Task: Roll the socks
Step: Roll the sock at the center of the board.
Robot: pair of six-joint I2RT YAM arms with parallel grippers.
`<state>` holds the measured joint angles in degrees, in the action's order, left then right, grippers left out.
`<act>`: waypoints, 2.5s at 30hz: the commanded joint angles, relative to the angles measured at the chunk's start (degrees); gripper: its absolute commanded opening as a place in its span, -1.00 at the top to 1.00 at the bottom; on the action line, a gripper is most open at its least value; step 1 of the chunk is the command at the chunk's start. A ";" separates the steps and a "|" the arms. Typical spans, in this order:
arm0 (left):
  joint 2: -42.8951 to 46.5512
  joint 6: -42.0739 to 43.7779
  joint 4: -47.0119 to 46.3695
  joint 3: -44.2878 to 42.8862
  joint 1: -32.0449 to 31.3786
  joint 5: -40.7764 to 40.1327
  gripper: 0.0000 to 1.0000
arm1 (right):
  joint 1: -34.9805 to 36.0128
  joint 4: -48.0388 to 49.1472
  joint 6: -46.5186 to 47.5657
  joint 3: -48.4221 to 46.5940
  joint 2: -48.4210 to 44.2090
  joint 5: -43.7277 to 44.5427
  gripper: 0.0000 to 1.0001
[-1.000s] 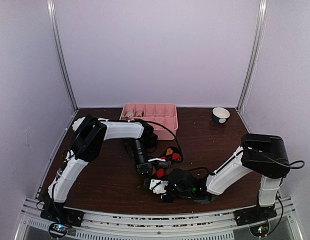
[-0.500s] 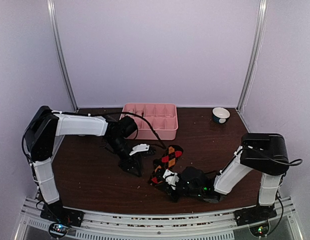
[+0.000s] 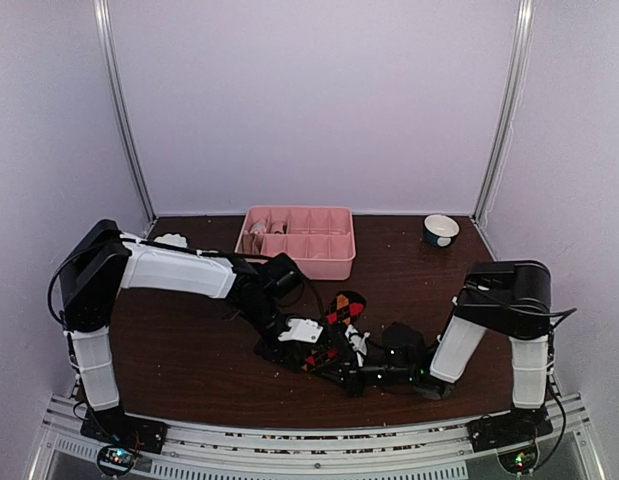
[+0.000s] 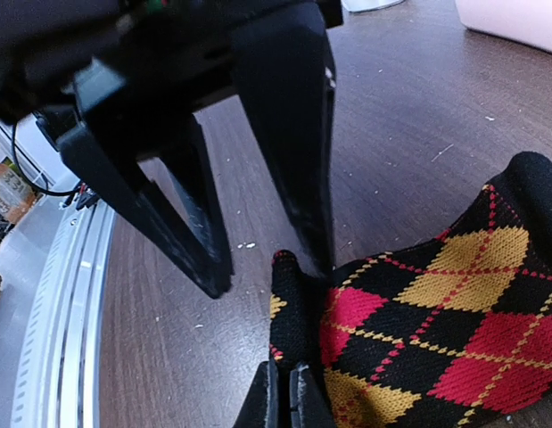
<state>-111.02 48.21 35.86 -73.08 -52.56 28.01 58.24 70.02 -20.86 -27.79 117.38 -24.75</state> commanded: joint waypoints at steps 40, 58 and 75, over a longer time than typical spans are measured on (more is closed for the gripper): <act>-15.24 -5.73 18.02 -13.09 2.81 9.43 1.00 | -1.76 2.80 -2.78 10.77 2.15 4.67 0.54; -29.24 -13.14 37.96 -29.31 4.32 8.29 1.00 | -0.21 -6.91 2.47 19.49 -25.74 45.12 -0.99; -34.46 -18.24 37.55 -32.34 4.92 -3.37 1.00 | 21.26 -7.61 34.86 12.38 -17.32 46.89 -0.67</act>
<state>-139.57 31.38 77.47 -106.96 -48.21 40.05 77.36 63.51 3.36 -12.40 96.73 22.87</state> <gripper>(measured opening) 0.015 0.898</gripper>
